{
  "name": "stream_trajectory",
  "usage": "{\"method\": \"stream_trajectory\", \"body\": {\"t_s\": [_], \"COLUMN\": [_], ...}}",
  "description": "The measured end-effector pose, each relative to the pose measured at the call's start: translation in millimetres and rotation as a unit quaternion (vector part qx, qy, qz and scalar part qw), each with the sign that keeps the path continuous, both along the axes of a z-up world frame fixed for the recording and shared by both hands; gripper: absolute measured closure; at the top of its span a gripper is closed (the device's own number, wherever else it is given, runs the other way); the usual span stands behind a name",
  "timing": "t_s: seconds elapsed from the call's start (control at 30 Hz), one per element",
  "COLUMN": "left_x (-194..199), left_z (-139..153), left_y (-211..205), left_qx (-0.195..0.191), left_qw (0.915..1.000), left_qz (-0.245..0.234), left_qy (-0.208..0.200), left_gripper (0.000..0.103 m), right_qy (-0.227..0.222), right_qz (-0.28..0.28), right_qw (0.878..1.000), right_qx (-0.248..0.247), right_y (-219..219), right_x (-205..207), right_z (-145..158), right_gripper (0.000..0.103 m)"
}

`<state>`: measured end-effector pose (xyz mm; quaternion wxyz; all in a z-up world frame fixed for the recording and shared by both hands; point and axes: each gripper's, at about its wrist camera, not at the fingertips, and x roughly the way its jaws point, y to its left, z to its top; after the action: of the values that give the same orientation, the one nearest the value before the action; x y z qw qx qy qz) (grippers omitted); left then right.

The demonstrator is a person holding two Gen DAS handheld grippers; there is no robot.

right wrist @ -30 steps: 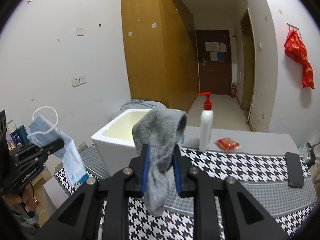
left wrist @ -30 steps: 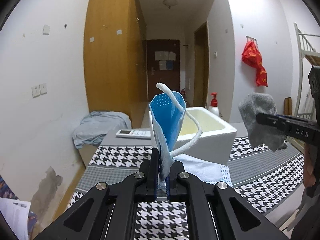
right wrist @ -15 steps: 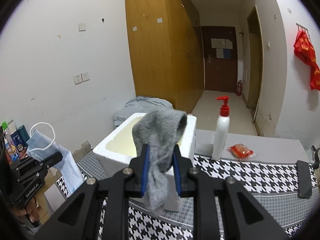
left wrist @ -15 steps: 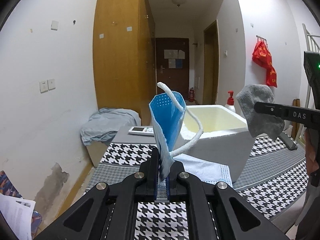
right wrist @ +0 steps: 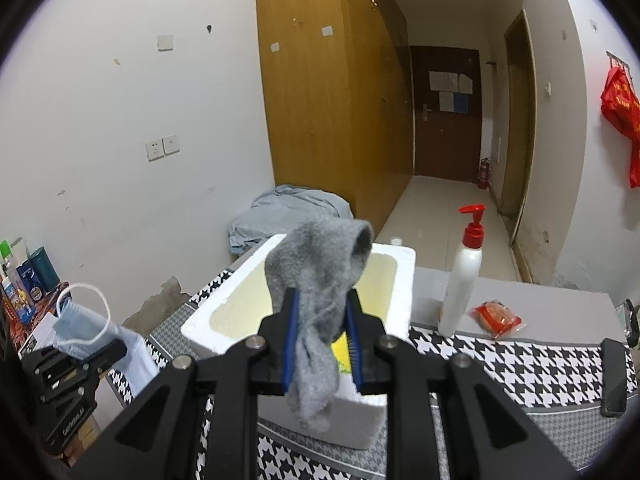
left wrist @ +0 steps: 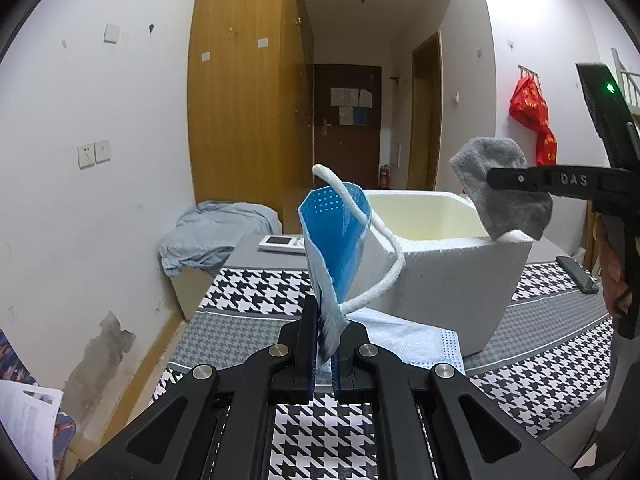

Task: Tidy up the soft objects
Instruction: 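Carry the mask and sock with both tools toward the foam box, then lower the grey sock into the foam box and open the right tool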

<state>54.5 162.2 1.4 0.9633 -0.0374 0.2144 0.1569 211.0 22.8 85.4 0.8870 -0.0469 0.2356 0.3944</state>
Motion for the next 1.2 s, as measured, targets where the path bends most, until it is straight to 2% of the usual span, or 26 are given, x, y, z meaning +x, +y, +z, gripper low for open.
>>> {"method": "stream_trajectory", "body": {"t_s": [0.77,0.8,0.93,1.07,1.13,1.2], "left_x": [-5,-5,-6,-8,-9,-10], "left_z": [-3,-2,0,2,4,7], "left_y": [14,14,16,17,19,20], "left_qx": [-0.011,-0.011,-0.010,-0.011,-0.010,-0.010], "left_qw": [0.9999,0.9999,0.9998,0.9998,0.9997,0.9996], "left_qz": [0.011,0.011,0.015,0.016,0.019,0.020], "left_qy": [0.002,0.001,-0.004,-0.008,-0.012,-0.015], "left_gripper": [0.097,0.097,0.097,0.097,0.097,0.097], "right_qy": [0.014,0.015,0.020,0.017,0.012,0.007], "right_qz": [0.002,0.002,-0.001,0.000,-0.003,-0.007], "right_qw": [0.999,0.999,0.999,0.999,0.999,0.999], "right_qx": [-0.042,-0.044,-0.040,-0.043,-0.050,-0.050], "right_y": [42,43,42,40,40,39], "right_x": [22,22,23,22,20,18], "right_z": [-14,-14,-15,-13,-14,-14], "right_gripper": [0.077,0.074,0.050,0.043,0.029,0.020]}}
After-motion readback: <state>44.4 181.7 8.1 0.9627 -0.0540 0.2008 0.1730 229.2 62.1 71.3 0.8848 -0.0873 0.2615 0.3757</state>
